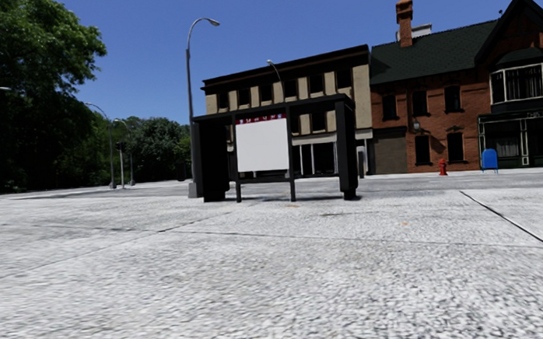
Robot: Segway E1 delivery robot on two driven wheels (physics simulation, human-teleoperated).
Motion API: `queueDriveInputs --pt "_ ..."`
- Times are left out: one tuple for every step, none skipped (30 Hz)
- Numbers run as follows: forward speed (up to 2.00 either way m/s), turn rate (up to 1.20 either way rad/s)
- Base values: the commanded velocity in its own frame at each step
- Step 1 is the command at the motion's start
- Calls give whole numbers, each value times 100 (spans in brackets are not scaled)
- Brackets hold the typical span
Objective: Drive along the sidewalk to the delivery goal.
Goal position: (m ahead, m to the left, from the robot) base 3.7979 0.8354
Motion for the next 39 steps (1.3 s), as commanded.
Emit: queueDriveInputs --pt "200 30" --pt "200 30" --pt "200 30" --pt "200 30" --pt "200 30" --pt "200 30" --pt "200 30" --pt "200 30" --pt "200 30" --pt "200 30" --pt "200 30" --pt "200 30" --pt "200 30" --pt "200 30" --pt "195 30" --pt "187 30" --pt "180 30" --pt "174 31" --pt "174 31" --pt "169 33" --pt "166 34" --pt "163 34" --pt "163 34" --pt "161 34" --pt "160 35" --pt "157 36" --pt "155 36" --pt "153 36" --pt "153 36" --pt "149 36" --pt "145 36" --pt "140 36" --pt "140 36" --pt "138 36" --pt "136 36" --pt "136 36" --pt "135 36" --pt "135 36" --pt "134 36"
